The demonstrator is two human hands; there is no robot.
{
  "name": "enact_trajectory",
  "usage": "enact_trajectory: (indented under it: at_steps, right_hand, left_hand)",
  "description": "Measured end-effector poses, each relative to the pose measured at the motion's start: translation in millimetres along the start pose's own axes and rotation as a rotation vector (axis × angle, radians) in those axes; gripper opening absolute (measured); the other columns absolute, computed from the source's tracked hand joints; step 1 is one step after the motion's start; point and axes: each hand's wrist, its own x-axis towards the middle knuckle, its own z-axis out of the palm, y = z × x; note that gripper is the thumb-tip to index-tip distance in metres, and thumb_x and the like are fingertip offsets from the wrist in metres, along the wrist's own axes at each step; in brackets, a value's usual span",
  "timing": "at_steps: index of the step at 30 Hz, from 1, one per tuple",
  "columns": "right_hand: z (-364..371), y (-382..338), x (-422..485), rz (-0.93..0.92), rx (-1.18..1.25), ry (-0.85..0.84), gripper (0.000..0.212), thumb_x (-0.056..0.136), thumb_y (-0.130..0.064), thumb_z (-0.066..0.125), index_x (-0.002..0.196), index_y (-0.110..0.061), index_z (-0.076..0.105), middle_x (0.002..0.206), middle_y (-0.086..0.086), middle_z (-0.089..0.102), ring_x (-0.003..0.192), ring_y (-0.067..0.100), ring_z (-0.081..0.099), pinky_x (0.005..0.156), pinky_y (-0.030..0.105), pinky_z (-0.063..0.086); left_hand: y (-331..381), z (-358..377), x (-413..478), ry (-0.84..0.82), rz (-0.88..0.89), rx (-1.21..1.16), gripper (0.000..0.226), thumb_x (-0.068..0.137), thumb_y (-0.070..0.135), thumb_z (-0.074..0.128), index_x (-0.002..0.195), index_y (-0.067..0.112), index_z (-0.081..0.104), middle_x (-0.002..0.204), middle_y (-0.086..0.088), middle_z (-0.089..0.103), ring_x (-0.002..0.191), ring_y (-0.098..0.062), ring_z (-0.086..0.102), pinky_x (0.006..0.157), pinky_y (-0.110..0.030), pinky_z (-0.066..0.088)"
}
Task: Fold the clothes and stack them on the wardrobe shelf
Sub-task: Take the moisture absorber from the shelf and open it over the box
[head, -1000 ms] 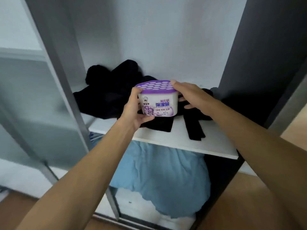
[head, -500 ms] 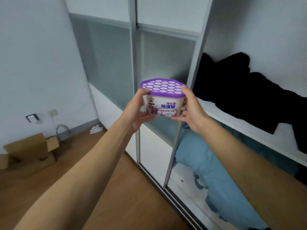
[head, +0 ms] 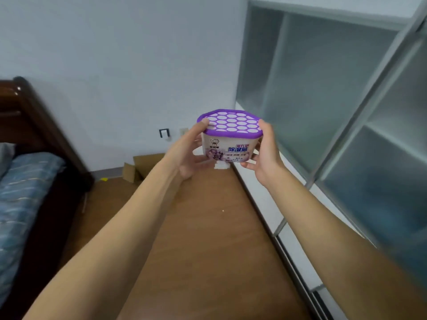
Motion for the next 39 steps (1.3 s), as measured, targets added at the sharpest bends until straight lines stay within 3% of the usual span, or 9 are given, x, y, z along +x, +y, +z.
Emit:
enact_trajectory:
  at_steps: [3, 7, 12, 18, 26, 30, 33, 36, 39]
  right_hand:
    - [52, 11, 26, 0.026, -0.038, -0.087, 0.048, 0.081, -0.069, 0.047, 0.103, -0.031, 0.066, 0.085, -0.009, 0.077, 0.092, 0.021, 0.072, 0.078, 0.040, 0.056]
    - [102, 26, 77, 0.041, -0.091, -0.164, 0.042, 0.086, -0.069, 0.045, 0.100, -0.034, 0.064, 0.081, -0.012, 0.076, 0.096, 0.021, 0.071, 0.082, 0.042, 0.058]
    - [150, 49, 174, 0.028, -0.108, -0.240, 0.039, 0.083, -0.071, 0.045, 0.097, -0.038, 0.062, 0.080, -0.018, 0.075, 0.087, 0.012, 0.072, 0.077, 0.039, 0.059]
    - [202, 49, 294, 0.113, -0.113, -0.365, 0.046, 0.072, -0.068, 0.053, 0.103, -0.035, 0.062, 0.097, -0.010, 0.075, 0.096, 0.020, 0.072, 0.069, 0.034, 0.057]
    - [282, 58, 415, 0.190, -0.263, -0.611, 0.029, 0.096, -0.062, 0.045, 0.104, -0.038, 0.058, 0.110, -0.009, 0.068, 0.102, 0.016, 0.067, 0.068, 0.036, 0.062]
    - [338, 78, 457, 0.229, -0.340, -0.656, 0.026, 0.096, -0.062, 0.045, 0.100, -0.039, 0.058, 0.102, -0.013, 0.070, 0.096, 0.014, 0.069, 0.063, 0.031, 0.061]
    - [383, 94, 488, 0.231, -0.394, -0.694, 0.023, 0.096, -0.059, 0.048, 0.100, -0.038, 0.059, 0.100, -0.014, 0.071, 0.098, 0.015, 0.070, 0.062, 0.029, 0.060]
    - [430, 109, 524, 0.220, -0.454, -0.699, 0.032, 0.096, -0.058, 0.049, 0.114, -0.033, 0.058, 0.115, -0.007, 0.069, 0.104, 0.018, 0.069, 0.065, 0.031, 0.062]
    - [476, 126, 563, 0.209, -0.511, -0.667, 0.039, 0.099, -0.056, 0.047, 0.126, -0.029, 0.053, 0.119, -0.005, 0.067, 0.104, 0.013, 0.068, 0.069, 0.028, 0.062]
  left_hand:
    - [10, -49, 28, 0.073, -0.019, -0.019, 0.046, 0.073, 0.056, 0.076, 0.104, 0.023, 0.069, 0.095, 0.002, 0.078, 0.092, -0.030, 0.075, 0.075, -0.043, 0.061]
    - [10, -94, 71, 0.149, -0.031, -0.081, 0.042, 0.074, 0.051, 0.075, 0.102, 0.020, 0.068, 0.099, -0.003, 0.075, 0.095, -0.035, 0.073, 0.071, -0.041, 0.060]
    - [12, -134, 155, 0.241, -0.025, -0.118, 0.050, 0.074, 0.047, 0.075, 0.111, 0.016, 0.063, 0.120, -0.009, 0.068, 0.105, -0.038, 0.069, 0.091, -0.052, 0.057]
    - [28, -168, 272, 0.355, -0.039, -0.200, 0.046, 0.079, 0.038, 0.071, 0.118, 0.015, 0.059, 0.121, -0.007, 0.064, 0.115, -0.041, 0.063, 0.096, -0.053, 0.054]
    - [43, -223, 366, 0.492, -0.017, -0.311, 0.060, 0.071, 0.037, 0.069, 0.126, 0.016, 0.057, 0.116, -0.004, 0.067, 0.110, -0.039, 0.065, 0.093, -0.050, 0.057]
    - [43, -270, 405, 0.541, -0.040, -0.327, 0.055, 0.070, 0.039, 0.068, 0.120, 0.017, 0.061, 0.099, 0.004, 0.075, 0.097, -0.033, 0.069, 0.080, -0.043, 0.061]
    - [42, -316, 440, 0.579, -0.062, -0.373, 0.056, 0.079, 0.037, 0.065, 0.128, 0.013, 0.059, 0.111, -0.001, 0.073, 0.098, -0.032, 0.070, 0.072, -0.039, 0.060]
    - [44, -364, 485, 0.579, -0.086, -0.376, 0.065, 0.073, 0.042, 0.067, 0.130, 0.012, 0.057, 0.113, -0.003, 0.070, 0.103, -0.032, 0.068, 0.072, -0.037, 0.059]
    - [46, -413, 537, 0.565, -0.084, -0.373, 0.053, 0.073, 0.043, 0.070, 0.118, 0.017, 0.060, 0.108, -0.001, 0.072, 0.108, -0.031, 0.067, 0.073, -0.036, 0.059]
